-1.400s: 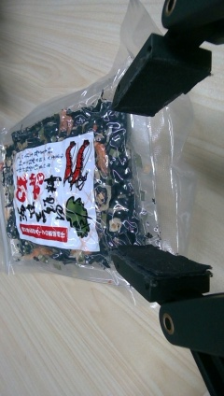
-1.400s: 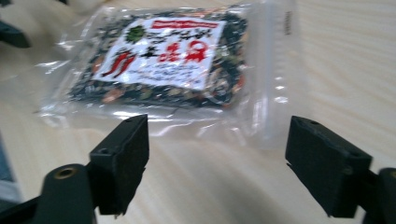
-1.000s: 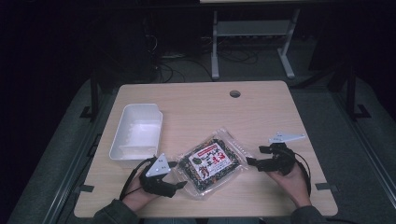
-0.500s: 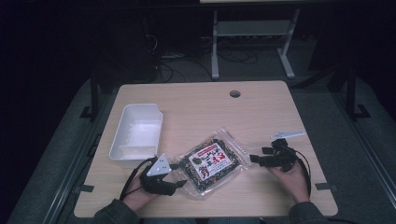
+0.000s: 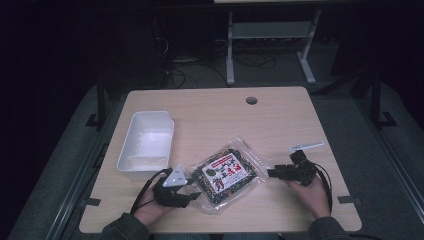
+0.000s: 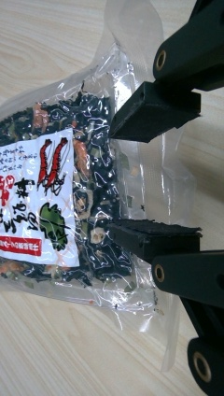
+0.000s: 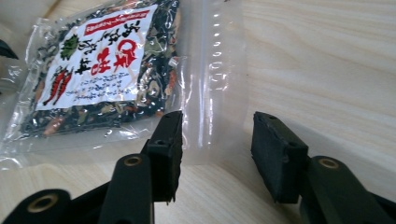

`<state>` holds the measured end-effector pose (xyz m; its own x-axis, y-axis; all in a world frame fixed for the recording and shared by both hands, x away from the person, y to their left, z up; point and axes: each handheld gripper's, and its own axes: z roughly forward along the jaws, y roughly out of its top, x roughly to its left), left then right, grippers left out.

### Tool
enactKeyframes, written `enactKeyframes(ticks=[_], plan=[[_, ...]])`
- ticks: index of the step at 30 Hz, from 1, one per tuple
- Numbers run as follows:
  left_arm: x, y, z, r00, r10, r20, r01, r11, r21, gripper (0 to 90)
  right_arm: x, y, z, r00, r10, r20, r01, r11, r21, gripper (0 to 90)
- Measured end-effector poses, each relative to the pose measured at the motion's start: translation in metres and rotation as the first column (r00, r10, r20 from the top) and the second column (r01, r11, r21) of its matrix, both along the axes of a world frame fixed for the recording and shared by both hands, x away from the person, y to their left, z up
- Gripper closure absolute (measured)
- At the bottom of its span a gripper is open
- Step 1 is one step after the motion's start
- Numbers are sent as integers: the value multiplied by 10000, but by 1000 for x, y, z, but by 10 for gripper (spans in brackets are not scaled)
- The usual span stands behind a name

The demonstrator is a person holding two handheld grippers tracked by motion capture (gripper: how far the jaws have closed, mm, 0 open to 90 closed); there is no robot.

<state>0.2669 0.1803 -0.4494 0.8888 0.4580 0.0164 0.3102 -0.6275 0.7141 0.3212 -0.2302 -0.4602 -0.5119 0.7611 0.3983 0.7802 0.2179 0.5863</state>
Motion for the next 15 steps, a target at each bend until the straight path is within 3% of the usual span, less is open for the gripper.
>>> enactKeyframes(ticks=[8, 15], plan=[[1, -1, -4, 9998, -135, -170, 139, 9996, 226, 477, 2, 7, -5, 9994, 207, -277, -206, 9998, 35, 580], [2, -1, -3, 9998, -146, -133, 148, 9997, 186, 468, 3, 7, -5, 9994, 186, -277, -180, 9996, 224, 766]])
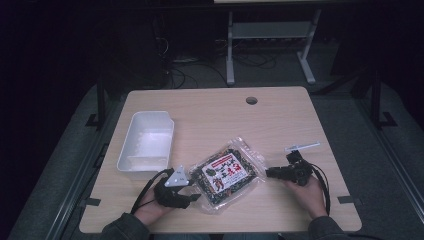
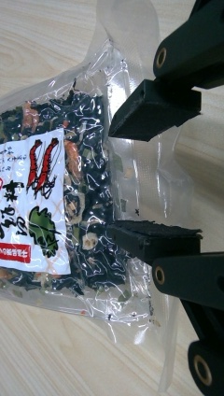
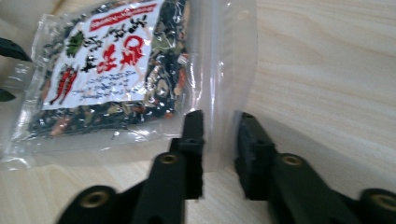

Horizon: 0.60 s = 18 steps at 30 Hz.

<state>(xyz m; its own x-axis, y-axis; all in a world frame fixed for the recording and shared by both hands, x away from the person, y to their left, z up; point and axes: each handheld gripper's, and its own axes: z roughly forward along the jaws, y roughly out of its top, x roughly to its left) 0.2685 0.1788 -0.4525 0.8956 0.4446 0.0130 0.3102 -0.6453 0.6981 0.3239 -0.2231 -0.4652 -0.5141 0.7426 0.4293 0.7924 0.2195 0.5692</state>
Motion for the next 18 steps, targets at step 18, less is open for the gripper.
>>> enactKeyframes(ticks=[18], plan=[[7, 4, 7, 9980, 568, 292, -544, 9955, -774, 317, -21, -3, 58, 9767, 1241, 1752, -1352, 9894, 529, 890]])
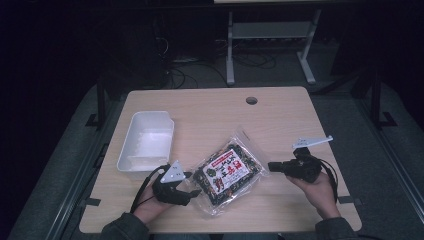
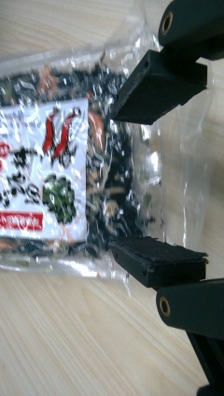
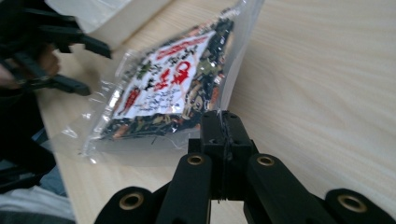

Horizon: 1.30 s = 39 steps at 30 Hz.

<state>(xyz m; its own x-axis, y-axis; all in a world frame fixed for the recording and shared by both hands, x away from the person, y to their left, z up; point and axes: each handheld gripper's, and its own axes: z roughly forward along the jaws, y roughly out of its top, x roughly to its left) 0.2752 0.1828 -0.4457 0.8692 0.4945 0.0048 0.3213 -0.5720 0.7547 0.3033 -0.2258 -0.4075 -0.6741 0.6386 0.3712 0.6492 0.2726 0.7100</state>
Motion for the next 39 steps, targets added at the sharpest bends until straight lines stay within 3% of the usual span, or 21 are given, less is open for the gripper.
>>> enactKeyframes(ticks=[4, 7, 14, 20, 23, 25, 29, 31, 34, 36, 39], plan=[[2, -1, 1, 10000, 41, -39, -41, 9998, -178, 292, -8, -4, 17, 9986, 262, 461, -265, 9996, 70, 892], [8, -8, 2, 9994, 211, -287, -225, 9985, -501, 239, -14, -8, 30, 9957, 439, 811, -452, 9989, 142, 895], [17, -24, -3, 9969, -116, -782, 70, 9982, -589, 213, -24, -7, 53, 9849, 903, 1478, -992, 9936, 537, 897], [26, -29, -8, 9881, -310, -1506, 131, 9929, -1184, 191, -32, -1, 72, 9709, 1262, 2036, -1435, 9870, 726, 896], [28, -27, -9, 9793, -751, -1879, 465, 9872, -1525, 247, -34, 2, 76, 9657, 1369, 2206, -1618, 9818, 993, 895], [30, -27, -10, 9687, -1112, -2220, 712, 9810, -1806, 254, -34, 3, 78, 9620, 1495, 2286, -1808, 9759, 1226, 896], [29, -29, -11, 9576, -1534, -2439, 1081, 9759, -1896, 265, -34, 6, 81, 9595, 1459, 2408, -1815, 9744, 1326, 896], [28, -29, -9, 9572, -1608, -2409, 1158, 9748, -1905, 309, -33, 8, 81, 9586, 1398, 2479, -1794, 9731, 1448, 896], [27, -25, -7, 9661, -1407, -2165, 985, 9759, -1947, 427, -34, 7, 81, 9586, 1234, 2566, -1644, 9757, 1449, 895], [28, -24, -7, 9615, -1497, -2303, 1015, 9727, -2087, 483, -33, 4, 80, 9599, 1140, 2560, -1595, 9734, 1647, 895], [26, -24, -6, 9604, -1694, -2213, 1217, 9692, -2140, 602, -33, 0, 78, 9629, 882, 2549, -1349, 9759, 1716, 895]])
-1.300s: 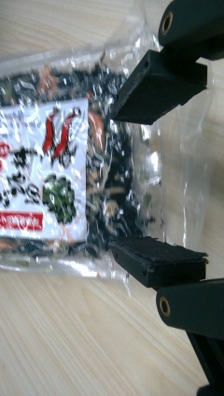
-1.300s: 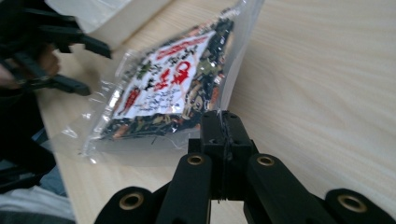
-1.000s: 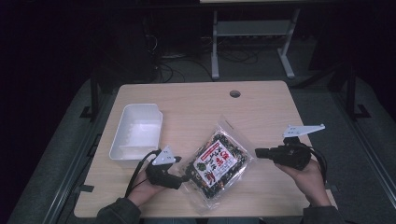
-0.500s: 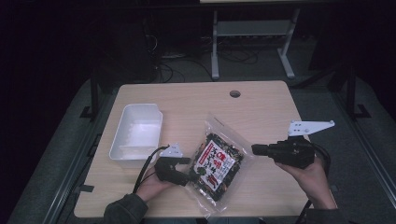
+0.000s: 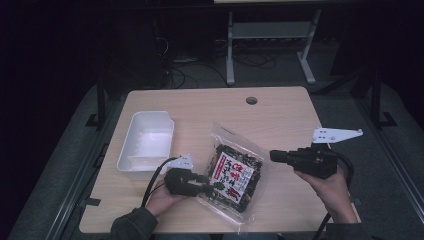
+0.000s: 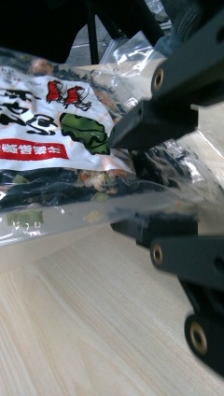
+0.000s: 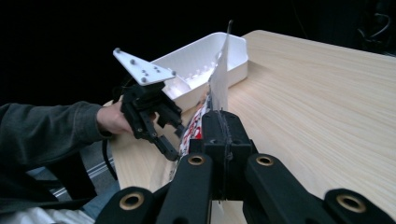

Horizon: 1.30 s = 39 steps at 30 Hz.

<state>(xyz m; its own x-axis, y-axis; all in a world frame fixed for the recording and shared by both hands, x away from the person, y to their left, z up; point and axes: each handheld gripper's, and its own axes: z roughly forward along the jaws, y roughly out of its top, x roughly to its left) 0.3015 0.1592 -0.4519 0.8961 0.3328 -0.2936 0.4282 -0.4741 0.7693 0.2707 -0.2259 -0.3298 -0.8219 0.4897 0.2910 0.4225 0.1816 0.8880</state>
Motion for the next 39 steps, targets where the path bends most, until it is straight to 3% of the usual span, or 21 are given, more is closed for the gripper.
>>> enactKeyframes(ticks=[4, 8, 13, 17, 19, 22, 25, 30, 34, 39], plan=[[-2, -1, 0, 9997, -260, -1, 260, 9996, -53, 683, 1, -3, -3, 9998, -200, 5, 200, 9997, 130, 895], [-6, -4, 1, 9984, -456, 334, 451, 9988, 167, 724, 3, -6, -7, 9989, -476, -52, 477, 9988, 123, 894], [-12, -6, 4, 9956, -428, 833, 410, 9989, 229, 735, 5, -13, -11, 9979, -617, -189, 626, 9966, 532, 884], [-15, -7, 6, 9934, -427, 1063, 397, 9988, 303, 738, 7, -18, -16, 9963, -794, -316, 813, 9947, 633, 804], [-15, -7, 6, 9926, -392, 1153, 363, 9990, 271, 739, 11, -17, -22, 9948, -893, -486, 917, 9945, 499, 669], [-16, -7, 7, 9925, -349, 1173, 318, 9991, 280, 742, 18, -14, -38, 9927, -662, -1009, 727, 9954, 631, 540], [-16, -7, 7, 9921, -349, 1206, 317, 9991, 285, 741, 24, -5, -54, 9882, -187, -1521, 291, 9974, 664, 479], [-17, -6, 7, 9916, -354, 1246, 318, 9990, 303, 741, 24, 16, -70, 9834, 236, -1798, -219, 9997, 115, 451], [-17, -6, 7, 9914, -353, 1264, 316, 9990, 315, 740, 25, 26, -79, 9767, 546, -2073, -558, 9984, 1, 456], [-17, -4, 6, 9921, -307, 1213, 273, 9992, 297, 739, 25, 32, -83, 9749, 859, -2055, -876, 9962, 8, 470]])
